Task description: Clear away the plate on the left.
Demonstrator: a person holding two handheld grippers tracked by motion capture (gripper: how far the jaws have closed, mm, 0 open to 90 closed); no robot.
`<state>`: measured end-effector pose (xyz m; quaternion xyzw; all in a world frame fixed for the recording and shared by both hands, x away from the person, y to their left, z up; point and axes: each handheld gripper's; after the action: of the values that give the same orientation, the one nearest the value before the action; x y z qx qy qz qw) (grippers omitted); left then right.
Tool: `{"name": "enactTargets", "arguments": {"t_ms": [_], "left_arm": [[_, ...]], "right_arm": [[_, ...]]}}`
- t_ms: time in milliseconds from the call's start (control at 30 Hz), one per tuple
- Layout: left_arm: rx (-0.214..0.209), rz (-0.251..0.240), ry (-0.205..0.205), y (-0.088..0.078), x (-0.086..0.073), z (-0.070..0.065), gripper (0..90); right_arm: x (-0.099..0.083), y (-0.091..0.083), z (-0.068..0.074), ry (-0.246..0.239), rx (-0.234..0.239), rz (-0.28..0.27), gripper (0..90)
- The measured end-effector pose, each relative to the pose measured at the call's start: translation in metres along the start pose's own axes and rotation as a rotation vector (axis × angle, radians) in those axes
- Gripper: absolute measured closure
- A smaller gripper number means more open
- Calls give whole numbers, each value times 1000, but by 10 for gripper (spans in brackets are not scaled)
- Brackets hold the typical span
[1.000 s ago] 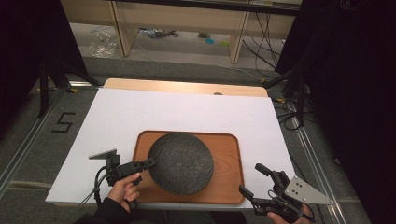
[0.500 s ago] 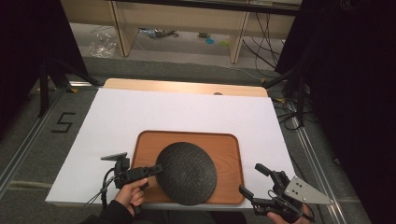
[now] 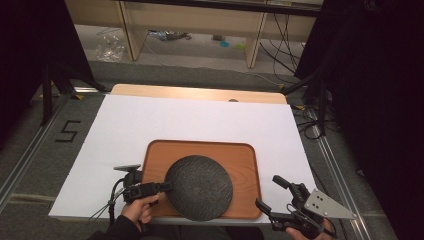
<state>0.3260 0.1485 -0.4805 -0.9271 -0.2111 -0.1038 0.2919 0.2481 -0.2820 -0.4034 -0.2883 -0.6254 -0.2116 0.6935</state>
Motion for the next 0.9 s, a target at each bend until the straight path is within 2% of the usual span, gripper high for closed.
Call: {"name": "enactTargets", "arguments": {"t_ms": [33,100,133,167,400,433,633,900], "left_arm": [[0,6,9,0,0,0,823],[19,13,31,1,-1,-1,818],[25,16,38,2,-2,-2,813],[34,22,48,3,-3,-3,805],[39,57,74,8,-7,-5,783],[53,61,79,9,-9,-6,778],[74,91,73,14,-12,-4,752],[97,79,72,17,-15,-5,740]], "right_arm": [[0,0,0,0,-2,-5,160],[1,-1,1,1,3,21,160],[0,-1,1,-3,-12,8,160],[0,0,1,-1,-7,8,160],[0,-1,1,1,4,18,160],[0,-1,0,1,4,17,160],[0,-1,1,2,4,19,160],[0,-1,1,3,5,20,160]]}}
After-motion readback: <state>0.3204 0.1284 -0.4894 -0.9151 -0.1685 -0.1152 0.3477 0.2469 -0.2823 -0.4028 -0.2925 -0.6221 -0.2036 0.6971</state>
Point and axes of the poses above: each handheld gripper's, and its own axes: y roughly forward along the jaws, x roughly out of its top, z roughly to its left, and after that the axes turned 1 degree about -x, right-handed
